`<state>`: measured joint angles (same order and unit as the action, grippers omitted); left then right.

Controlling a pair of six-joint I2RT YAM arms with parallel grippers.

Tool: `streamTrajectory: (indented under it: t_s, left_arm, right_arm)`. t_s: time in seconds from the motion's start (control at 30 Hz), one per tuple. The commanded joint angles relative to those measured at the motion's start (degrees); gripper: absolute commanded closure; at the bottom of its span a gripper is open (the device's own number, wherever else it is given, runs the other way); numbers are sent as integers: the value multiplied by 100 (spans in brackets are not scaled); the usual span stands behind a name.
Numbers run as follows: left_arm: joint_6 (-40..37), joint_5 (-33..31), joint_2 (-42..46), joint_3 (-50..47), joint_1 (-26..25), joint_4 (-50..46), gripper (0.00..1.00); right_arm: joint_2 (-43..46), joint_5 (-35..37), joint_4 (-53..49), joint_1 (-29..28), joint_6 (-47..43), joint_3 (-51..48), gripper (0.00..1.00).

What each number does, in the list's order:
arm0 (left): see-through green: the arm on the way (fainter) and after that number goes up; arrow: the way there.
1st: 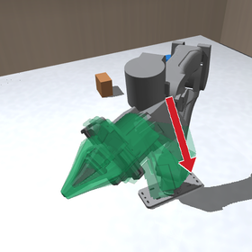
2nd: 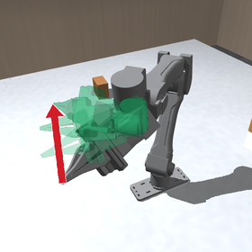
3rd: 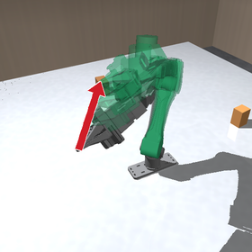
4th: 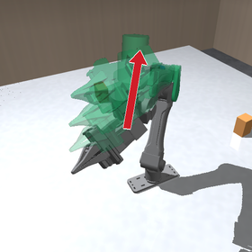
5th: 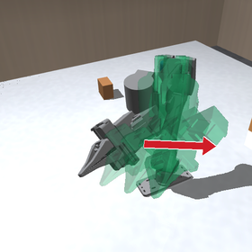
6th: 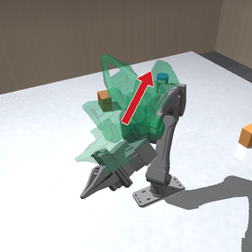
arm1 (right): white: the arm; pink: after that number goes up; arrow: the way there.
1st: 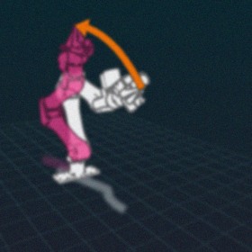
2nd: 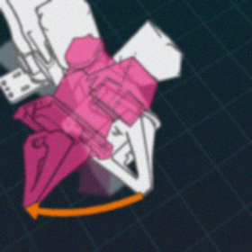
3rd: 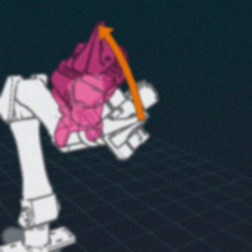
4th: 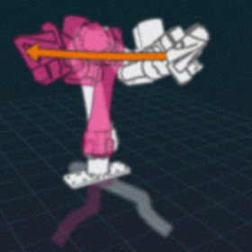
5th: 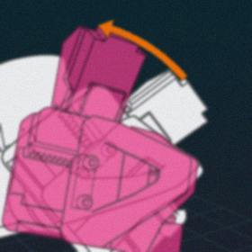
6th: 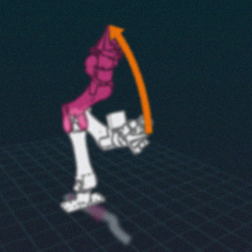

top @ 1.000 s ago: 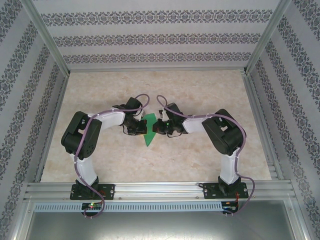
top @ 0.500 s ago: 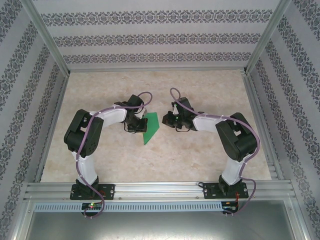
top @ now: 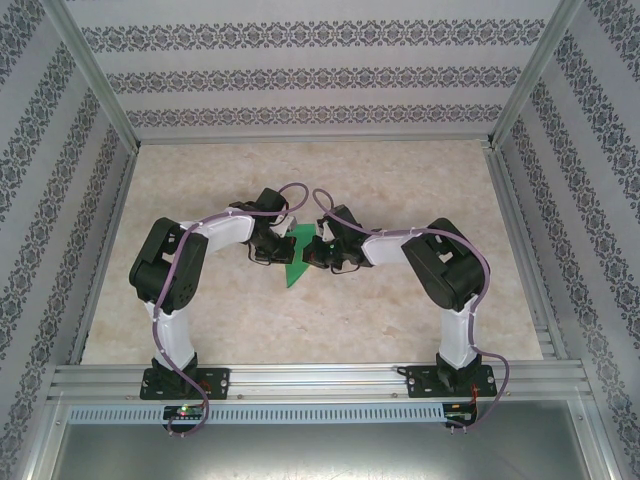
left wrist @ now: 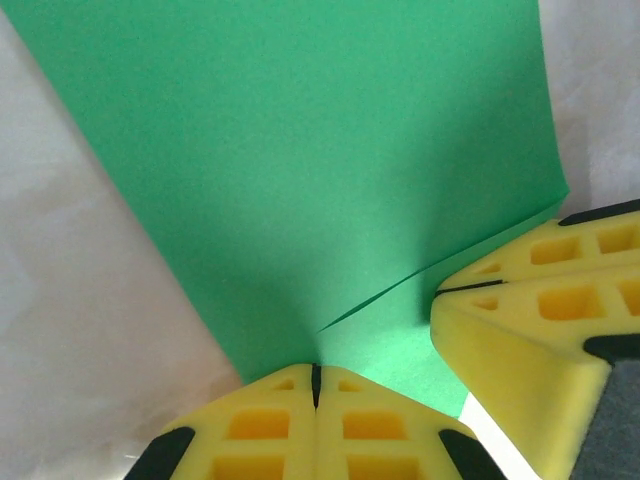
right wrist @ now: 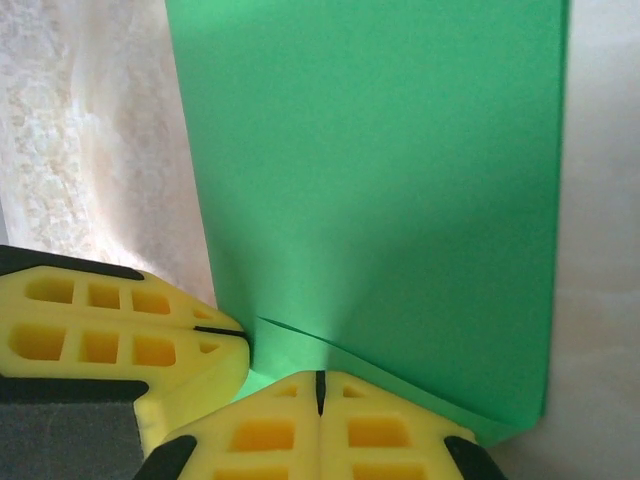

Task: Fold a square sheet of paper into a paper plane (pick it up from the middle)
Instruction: Fold the paper at the center of the table.

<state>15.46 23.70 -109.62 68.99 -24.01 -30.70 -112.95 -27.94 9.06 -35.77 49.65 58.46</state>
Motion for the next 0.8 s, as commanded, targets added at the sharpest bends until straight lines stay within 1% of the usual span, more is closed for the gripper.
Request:
streamTrajectory:
  t_s: [0.0, 0.1, 0.13, 0.23, 0.3, 0.37, 0.4, 0.5, 0.57, 0.77]
  left_arm:
    - [195, -83, -56, -38, 10, -35, 100]
    - [616, 137, 196, -61, 4, 188, 100]
    - [786, 222, 314, -98, -1, 293, 98]
    - [1378, 463, 784, -414, 1, 768, 88]
    - [1778, 559, 1176, -759, -45, 1144, 77]
    - [2206, 626, 1503, -1128, -74, 1553, 75]
    - [2458, 598, 1628, -1304, -82, 1688, 75]
    - [3030, 592, 1918, -1756, -117, 1984, 81]
    - [3269, 715, 1966, -1927, -178, 2173, 84]
    - [3453, 664, 1599, -1901, -306, 2005, 93]
  right_arm:
    - [-120, 296, -287, 26, 54, -41, 100]
    - [-131, 435, -376, 17, 86, -76, 100]
    - [-140, 462, -402, 11, 104, -80, 100]
    - [-179, 510, -467, -5, 158, -66, 100]
    - [-206, 522, -503, -24, 177, -54, 100]
    - [-227, 527, -541, -46, 183, -28, 100]
    - [-241, 510, -553, -50, 184, -18, 100]
    - [-249, 529, -607, -68, 218, -1, 100]
    - [-260, 526, -624, -79, 230, 8, 100]
    - [-284, 552, -695, -114, 238, 45, 100]
